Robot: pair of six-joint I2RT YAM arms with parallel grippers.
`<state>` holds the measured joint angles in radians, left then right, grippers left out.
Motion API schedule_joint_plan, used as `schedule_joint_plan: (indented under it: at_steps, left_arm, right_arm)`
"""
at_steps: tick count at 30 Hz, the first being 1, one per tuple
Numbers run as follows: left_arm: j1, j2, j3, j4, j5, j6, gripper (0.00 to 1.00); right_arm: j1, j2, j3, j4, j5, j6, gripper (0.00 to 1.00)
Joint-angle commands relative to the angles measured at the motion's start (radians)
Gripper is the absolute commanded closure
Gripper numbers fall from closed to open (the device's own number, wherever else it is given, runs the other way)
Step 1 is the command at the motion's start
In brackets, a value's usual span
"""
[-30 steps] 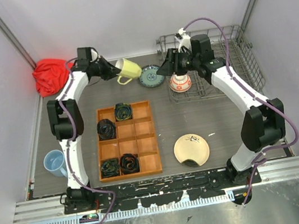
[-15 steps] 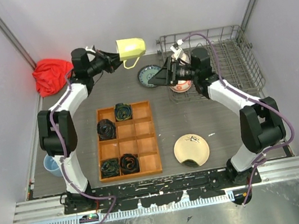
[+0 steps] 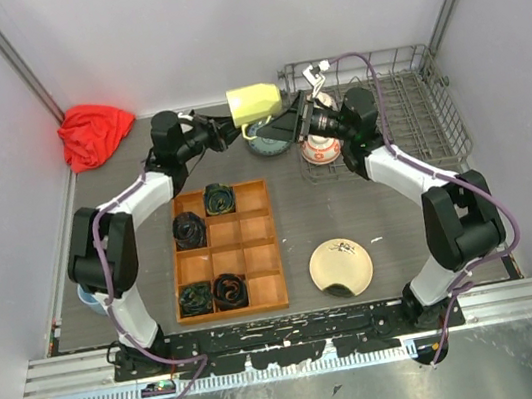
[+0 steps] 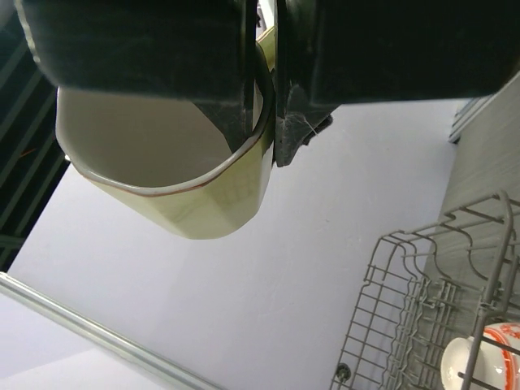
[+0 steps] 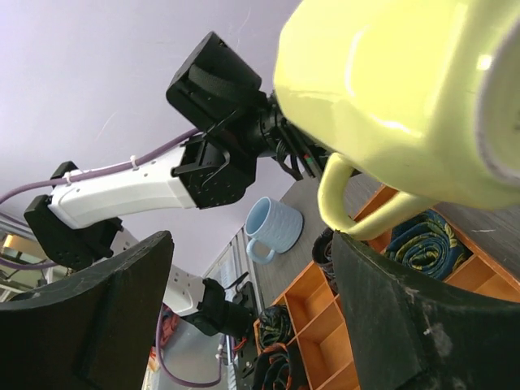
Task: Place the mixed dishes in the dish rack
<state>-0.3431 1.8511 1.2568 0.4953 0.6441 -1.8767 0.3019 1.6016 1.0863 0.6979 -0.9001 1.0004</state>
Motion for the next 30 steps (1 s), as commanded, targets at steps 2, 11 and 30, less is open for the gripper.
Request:
schedule_joint_plan:
  at_steps: [2,11,30]
  left_arm:
    - [0.004,-0.101,0.002,0.159,-0.041,-0.074,1.0]
    - [-0.019,-0.098,0.037,0.139,-0.051,-0.07,1.0]
    - [-0.067,-0.147,-0.101,0.213,-0.119,-0.108,1.0]
  right_arm:
    - [0.004,-0.003,0.003,0.108,0.007,0.056,0.15]
    - [0.003,-0.025,0.019,-0.026,0.015,-0.03,0.14]
    - [0.03,0.137,0.081,0.352,0.047,0.228,0.27]
